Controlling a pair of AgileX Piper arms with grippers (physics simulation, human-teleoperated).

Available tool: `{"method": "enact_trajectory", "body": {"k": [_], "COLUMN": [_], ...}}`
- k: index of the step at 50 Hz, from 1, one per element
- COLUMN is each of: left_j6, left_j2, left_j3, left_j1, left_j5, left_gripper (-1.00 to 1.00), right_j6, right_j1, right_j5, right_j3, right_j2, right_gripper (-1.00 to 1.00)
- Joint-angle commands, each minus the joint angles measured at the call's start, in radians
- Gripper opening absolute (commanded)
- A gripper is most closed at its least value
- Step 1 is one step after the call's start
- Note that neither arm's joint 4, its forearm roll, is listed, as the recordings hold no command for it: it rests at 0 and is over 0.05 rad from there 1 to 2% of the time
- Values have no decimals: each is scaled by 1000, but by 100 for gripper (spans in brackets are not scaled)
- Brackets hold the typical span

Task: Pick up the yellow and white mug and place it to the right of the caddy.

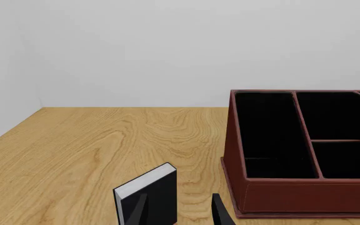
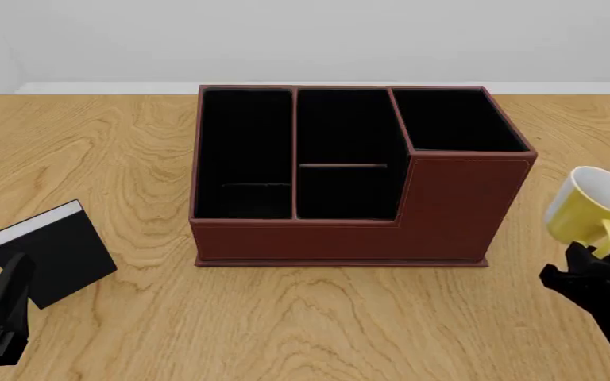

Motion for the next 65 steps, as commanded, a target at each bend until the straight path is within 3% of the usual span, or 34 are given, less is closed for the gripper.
{"method": "enact_trajectory", "body": {"k": [1, 2, 3, 5, 8, 9, 29, 65], "left_j6": [0, 0, 0, 0, 0, 0, 0, 0], "left_j2": [0, 0, 0, 0, 0, 0, 0, 0], "left_j3": [0, 0, 0, 0, 0, 0, 0, 0], "left_j1": [0, 0, 0, 0, 0, 0, 0, 0], "left_j5": [0, 0, 0, 0, 0, 0, 0, 0], "left_gripper": [100, 100, 100, 100, 100, 100, 100, 100], "right_j6": [5, -25, 15, -12, 34, -6, -17, 6], "right_j1": [-3, -7, -5, -17, -4, -15, -14, -11], "right_j5": [-58, -100, -73, -106, -92, -124, -217, -222], "right_j3": [0, 0, 0, 0, 0, 0, 0, 0], "right_j2": [73, 144, 83, 142, 96, 157, 278, 299], "right_gripper": [-100, -100, -100, -100, -100, -100, -100, -100]}}
